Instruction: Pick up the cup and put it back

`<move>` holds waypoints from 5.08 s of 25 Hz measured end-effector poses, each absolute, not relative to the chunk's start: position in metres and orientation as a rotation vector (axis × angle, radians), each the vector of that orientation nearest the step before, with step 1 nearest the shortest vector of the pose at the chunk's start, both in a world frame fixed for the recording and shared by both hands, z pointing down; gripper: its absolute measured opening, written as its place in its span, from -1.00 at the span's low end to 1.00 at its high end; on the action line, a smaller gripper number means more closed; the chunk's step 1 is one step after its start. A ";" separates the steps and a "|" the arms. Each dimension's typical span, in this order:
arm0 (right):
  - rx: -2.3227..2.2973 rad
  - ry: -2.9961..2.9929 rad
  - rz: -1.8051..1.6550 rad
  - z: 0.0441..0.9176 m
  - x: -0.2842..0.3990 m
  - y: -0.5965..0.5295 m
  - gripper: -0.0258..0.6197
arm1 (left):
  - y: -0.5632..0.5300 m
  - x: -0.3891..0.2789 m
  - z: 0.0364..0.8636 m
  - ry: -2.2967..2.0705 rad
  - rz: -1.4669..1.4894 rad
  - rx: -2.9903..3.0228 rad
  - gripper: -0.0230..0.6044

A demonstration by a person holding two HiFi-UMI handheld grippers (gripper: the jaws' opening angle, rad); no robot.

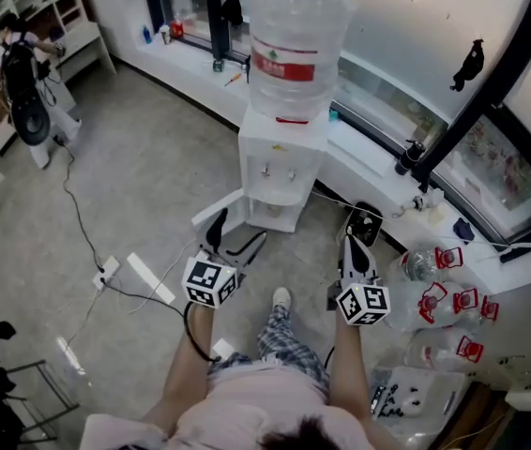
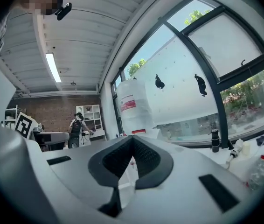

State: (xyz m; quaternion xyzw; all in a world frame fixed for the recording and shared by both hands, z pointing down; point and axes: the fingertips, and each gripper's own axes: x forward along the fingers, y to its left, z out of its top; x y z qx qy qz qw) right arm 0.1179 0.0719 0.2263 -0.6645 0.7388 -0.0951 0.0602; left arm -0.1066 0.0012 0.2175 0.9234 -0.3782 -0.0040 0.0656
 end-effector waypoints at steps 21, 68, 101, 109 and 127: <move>-1.866 2.424 -0.335 0.231 0.165 -0.114 -0.87 | -0.153 -0.046 0.225 -1.306 0.094 2.697 0.37; -1.730 2.648 -0.405 0.536 0.132 -0.178 -0.87 | -0.206 -0.015 0.532 -1.257 0.239 2.696 0.37; -1.540 2.831 -0.295 0.928 0.127 -0.245 -0.87 | -0.297 0.039 0.979 -1.117 0.296 2.778 0.41; -1.502 2.890 -0.263 0.934 0.119 -0.243 -0.87 | -0.341 0.060 1.006 -1.132 0.315 2.741 0.45; -1.556 2.866 -0.301 0.941 0.130 -0.241 -0.87 | -0.384 0.091 1.049 -1.115 0.439 2.686 0.43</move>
